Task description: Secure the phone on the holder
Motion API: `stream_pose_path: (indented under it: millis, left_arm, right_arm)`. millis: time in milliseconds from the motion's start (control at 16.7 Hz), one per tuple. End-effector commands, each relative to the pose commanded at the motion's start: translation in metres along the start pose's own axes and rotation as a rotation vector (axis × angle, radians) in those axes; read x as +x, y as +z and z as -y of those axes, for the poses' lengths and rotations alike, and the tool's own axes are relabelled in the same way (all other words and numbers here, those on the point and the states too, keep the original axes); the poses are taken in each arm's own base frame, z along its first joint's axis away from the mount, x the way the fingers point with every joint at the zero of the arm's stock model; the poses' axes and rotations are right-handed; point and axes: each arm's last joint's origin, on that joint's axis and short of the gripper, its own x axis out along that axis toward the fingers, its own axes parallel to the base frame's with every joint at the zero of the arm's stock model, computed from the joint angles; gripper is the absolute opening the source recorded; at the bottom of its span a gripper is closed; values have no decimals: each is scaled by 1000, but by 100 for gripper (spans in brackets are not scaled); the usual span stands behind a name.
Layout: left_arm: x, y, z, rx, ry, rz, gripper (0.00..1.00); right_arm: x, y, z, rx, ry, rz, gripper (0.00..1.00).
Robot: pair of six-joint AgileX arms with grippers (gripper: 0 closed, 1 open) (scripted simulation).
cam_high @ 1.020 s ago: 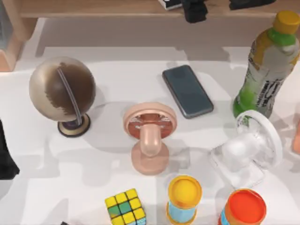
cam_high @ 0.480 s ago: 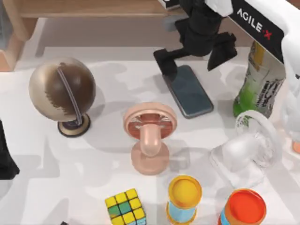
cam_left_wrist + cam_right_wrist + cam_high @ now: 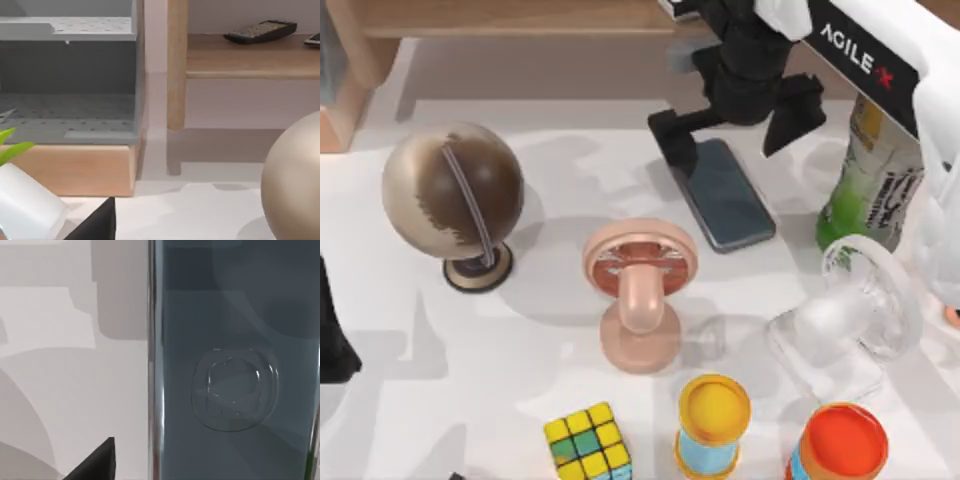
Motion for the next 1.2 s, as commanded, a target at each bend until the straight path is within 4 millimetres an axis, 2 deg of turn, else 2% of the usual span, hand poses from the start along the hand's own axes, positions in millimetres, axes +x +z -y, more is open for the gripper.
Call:
stream_pose_path:
  millis: [120,300,480,660,900,1200]
  left_arm:
    - [0,0,0,0,0,0,100]
    - [0,0,0,0,0,0,100]
    - [0,0,0,0,0,0,100]
    - [0,0,0,0,0,0,100]
    - [0,0,0,0,0,0,100]
    - [0,0,0,0,0,0,100]
  right_arm:
    - [12,1,8,-2,0,-4,100]
    - [42,3,19,0,-1,-2,100]
    - [63,3,10,-3,0,9,100]
    - [75,0,1,2,-1,5,100]
    - [77,0,0,2,-1,4,100]
    - [77,0,0,2,-1,4,62]
